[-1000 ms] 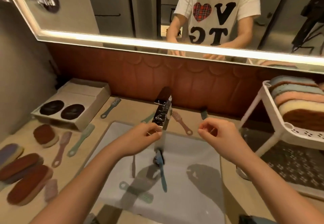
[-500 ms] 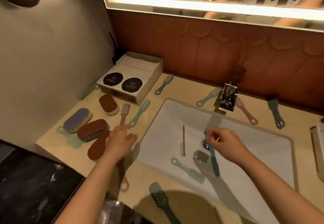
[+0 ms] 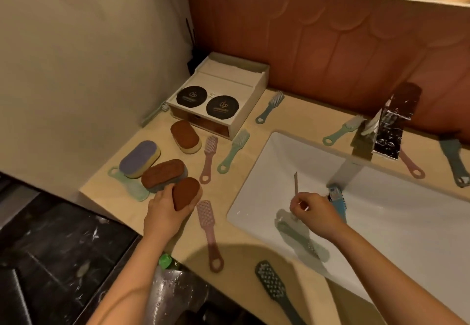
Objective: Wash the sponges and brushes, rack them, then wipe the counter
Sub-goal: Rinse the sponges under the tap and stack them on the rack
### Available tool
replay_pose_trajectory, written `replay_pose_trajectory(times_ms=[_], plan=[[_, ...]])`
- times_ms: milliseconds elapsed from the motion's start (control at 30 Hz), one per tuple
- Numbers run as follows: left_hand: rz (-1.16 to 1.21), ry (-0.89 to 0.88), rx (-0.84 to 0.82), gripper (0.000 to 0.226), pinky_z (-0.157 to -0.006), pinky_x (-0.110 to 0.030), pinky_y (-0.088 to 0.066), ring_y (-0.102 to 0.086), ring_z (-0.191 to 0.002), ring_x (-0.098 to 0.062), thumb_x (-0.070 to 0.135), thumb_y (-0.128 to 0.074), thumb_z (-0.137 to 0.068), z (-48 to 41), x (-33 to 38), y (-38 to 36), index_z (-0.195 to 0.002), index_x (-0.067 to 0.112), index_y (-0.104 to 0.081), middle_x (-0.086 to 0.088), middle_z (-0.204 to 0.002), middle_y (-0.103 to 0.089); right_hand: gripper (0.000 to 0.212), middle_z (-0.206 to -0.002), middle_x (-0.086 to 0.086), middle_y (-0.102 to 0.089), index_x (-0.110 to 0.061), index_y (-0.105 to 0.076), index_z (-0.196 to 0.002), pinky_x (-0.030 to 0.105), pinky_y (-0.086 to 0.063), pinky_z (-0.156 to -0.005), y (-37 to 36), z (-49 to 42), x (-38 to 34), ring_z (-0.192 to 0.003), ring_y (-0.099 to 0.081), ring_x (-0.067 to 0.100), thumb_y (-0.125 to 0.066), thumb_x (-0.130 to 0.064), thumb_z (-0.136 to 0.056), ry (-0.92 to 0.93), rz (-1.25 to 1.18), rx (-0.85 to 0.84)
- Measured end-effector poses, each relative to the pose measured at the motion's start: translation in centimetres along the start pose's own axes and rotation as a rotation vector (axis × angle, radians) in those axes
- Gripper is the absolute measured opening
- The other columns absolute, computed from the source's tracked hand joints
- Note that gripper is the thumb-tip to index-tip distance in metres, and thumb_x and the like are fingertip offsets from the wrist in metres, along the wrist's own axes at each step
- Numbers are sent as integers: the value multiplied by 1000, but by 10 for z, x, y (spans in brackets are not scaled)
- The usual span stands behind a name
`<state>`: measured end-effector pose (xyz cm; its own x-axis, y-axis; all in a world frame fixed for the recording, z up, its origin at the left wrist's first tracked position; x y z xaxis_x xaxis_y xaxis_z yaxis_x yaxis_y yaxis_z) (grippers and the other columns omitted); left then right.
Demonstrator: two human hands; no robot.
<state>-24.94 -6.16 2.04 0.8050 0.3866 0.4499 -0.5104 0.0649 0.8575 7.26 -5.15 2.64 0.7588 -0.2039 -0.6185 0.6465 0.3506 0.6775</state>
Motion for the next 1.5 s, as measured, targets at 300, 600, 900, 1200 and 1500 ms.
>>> replay_pose_trajectory(times_ms=[300, 600, 900, 1200, 1500], plan=[[253, -215, 29, 64, -88, -33, -44, -50, -113, -20, 37, -73, -76, 19, 44, 20, -131, 24, -43, 0, -121, -53, 8, -88, 3, -62, -21, -60, -96, 30, -53, -69, -20, 16, -69, -79, -64, 20, -55, -23, -90, 42, -497, -74], [343, -367, -28, 70, -94, -26, -37, -42, -117, -13, 34, -76, -72, 35, 93, 10, -131, 26, -40, 4, -126, -45, 33, -98, 12, -60, -19, -47, -118, 26, -59, -68, -30, 18, -119, -85, -66, 18, -61, -24, -88, -63, -939, 66], [-6, -239, 17, 62, -105, -44, -34, -38, -128, -28, 40, -62, -85, -43, 31, 39, -136, 16, -38, -7, -138, -43, 28, -96, 12, -65, -15, -47, -119, 23, -51, -61, -20, 6, -95, -73, -65, 15, -55, -15, -92, -216, -1234, 128], [-401, -135, -64, 60, -93, -41, -33, -45, -119, -29, 49, -69, -75, -91, -10, 35, -121, 19, -46, -6, -128, -51, 26, -89, 2, -61, -15, -55, -119, 20, -56, -53, -5, 5, -64, -76, -58, 15, -37, -15, -100, -375, -1537, 151], [83, -197, -42, 50, -74, -34, -48, -57, -91, -22, 43, -74, -72, -68, 46, 46, -106, 15, -50, -1, -99, -59, 30, -77, 8, -68, -9, -61, -104, 25, -56, -52, 10, 11, -51, -58, -65, 16, -41, -30, -97, -427, -1739, 67]])
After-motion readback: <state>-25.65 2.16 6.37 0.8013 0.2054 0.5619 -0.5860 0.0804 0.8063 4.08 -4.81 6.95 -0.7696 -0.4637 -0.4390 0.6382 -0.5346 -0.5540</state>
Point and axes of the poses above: each hand's wrist, its own z-axis away from the middle knuckle, its own y-axis out of the back of the hand, x = y × z, the point moved 1 cm from there along -z, towards the middle knuckle
